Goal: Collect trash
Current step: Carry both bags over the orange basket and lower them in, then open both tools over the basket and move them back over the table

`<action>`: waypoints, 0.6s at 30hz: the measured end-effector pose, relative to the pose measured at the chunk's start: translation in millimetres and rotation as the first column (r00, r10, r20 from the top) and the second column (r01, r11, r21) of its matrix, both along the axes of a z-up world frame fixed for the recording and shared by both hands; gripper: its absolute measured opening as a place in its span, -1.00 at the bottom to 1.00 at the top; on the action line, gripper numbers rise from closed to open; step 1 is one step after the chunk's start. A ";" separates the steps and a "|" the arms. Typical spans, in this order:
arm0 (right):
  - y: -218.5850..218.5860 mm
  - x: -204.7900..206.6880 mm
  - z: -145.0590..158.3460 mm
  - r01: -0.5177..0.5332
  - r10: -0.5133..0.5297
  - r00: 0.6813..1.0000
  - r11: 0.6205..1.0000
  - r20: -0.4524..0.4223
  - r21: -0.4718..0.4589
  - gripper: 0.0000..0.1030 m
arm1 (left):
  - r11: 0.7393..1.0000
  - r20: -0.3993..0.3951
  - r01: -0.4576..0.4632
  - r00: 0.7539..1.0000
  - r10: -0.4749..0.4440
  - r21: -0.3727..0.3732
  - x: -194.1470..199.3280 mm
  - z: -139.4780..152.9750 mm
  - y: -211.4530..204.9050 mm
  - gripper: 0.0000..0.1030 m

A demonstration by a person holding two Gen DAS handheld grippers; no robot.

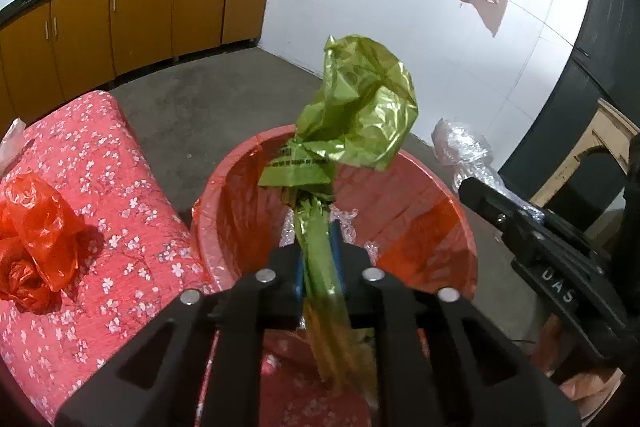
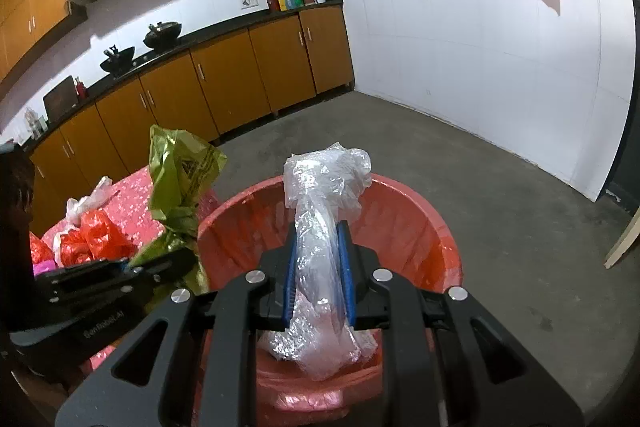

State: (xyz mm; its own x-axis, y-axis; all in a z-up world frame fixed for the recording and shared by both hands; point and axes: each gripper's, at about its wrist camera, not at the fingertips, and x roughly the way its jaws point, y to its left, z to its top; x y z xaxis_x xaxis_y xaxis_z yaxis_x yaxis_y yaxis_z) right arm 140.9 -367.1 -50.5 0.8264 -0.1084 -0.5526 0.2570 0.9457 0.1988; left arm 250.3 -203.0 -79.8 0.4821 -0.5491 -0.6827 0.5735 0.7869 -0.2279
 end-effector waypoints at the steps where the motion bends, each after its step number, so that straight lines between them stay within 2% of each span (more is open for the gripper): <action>1: 0.0 0.4 0.5 -0.003 0.003 1.000 1.000 0.002 0.002 -0.53 | 1.000 -0.003 -0.001 1.000 0.001 -0.002 0.4 0.0 -0.7 -0.46; 2: -0.1 0.4 0.7 -0.003 0.003 1.000 1.000 0.005 0.002 -0.48 | 1.000 -0.002 -0.004 1.000 0.004 -0.003 0.5 -0.5 -0.2 -0.31; 4: 0.0 0.2 1.1 0.000 0.000 1.000 1.000 0.009 0.002 -0.26 | 1.000 0.001 -0.008 1.000 0.008 -0.003 -0.1 -1.0 1.4 -0.19; 5: 0.1 -1.5 1.1 0.004 -0.004 1.000 1.000 0.011 0.002 -0.21 | 1.000 0.001 -0.012 1.000 0.012 0.000 -0.1 -1.3 2.5 -0.13; 8: -1.7 -4.9 2.1 0.025 -0.025 1.000 1.000 0.018 -0.006 0.11 | 0.999 -0.002 -0.038 0.999 0.038 0.008 0.8 -2.3 10.6 -0.04; 10: -3.6 -9.0 3.9 0.056 -0.056 0.998 0.998 0.035 -0.015 0.52 | 0.997 0.001 -0.072 0.997 0.072 0.006 1.7 -2.0 21.6 0.10; 13: -5.5 -11.3 7.5 0.082 -0.081 0.995 0.997 0.054 -0.011 0.72 | 0.990 0.032 -0.140 0.990 0.140 0.010 -0.9 1.8 43.9 0.37; 18: 6.9 -4.7 12.0 0.073 -0.071 0.996 0.997 0.055 -0.022 0.76 | 0.970 0.094 -0.241 0.967 0.237 0.031 -8.7 12.5 81.8 0.60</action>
